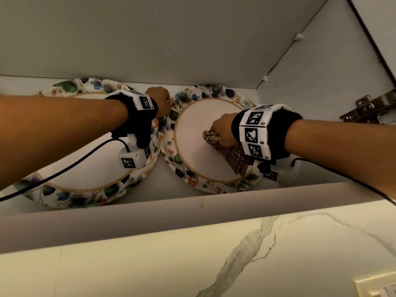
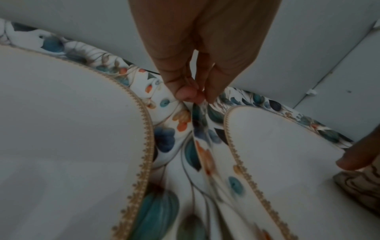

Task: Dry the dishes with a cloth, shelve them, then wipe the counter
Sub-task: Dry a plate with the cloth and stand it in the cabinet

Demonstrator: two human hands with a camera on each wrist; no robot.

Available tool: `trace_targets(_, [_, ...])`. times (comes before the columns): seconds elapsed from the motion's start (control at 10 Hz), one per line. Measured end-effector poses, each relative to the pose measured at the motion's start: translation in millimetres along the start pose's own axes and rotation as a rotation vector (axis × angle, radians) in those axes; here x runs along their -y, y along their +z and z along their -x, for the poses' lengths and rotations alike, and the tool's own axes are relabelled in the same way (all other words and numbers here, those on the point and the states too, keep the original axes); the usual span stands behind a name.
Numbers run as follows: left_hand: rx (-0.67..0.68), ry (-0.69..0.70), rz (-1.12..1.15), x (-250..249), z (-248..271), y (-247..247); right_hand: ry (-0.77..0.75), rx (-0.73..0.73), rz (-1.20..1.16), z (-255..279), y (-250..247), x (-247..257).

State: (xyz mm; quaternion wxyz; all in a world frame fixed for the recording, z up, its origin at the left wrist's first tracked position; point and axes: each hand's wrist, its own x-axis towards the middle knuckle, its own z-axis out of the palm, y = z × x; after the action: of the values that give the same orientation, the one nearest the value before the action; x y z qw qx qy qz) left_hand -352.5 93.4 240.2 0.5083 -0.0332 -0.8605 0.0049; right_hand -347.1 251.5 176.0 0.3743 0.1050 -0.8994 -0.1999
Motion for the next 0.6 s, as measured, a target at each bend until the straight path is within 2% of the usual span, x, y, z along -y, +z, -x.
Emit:
trace_targets(0.2, [-0.038,0.007,0.066,1.6,-4.2,-0.9,0.070,-0.030,-0.027,1.1,-11.3,-8.9])
trace_targets(0.3, [-0.061,0.055,0.025,-4.4,-1.5,-10.4,0.111,-0.028,-0.034,3.1,-22.9,-18.6])
trace_targets(0.4, [-0.016,0.132,-0.037,-17.7,8.3,-30.6,0.147,-0.066,-0.006,15.1,-35.9,-33.5])
trace_targets(0.5, [0.058,0.206,-0.073,-33.6,23.2,-45.1,0.222,-0.138,-0.136,37.4,-47.3,-48.1])
trace_targets(0.6, [0.072,0.286,-0.087,-46.4,42.3,-53.0,0.285,-0.105,-0.135,58.2,-68.1,-46.5])
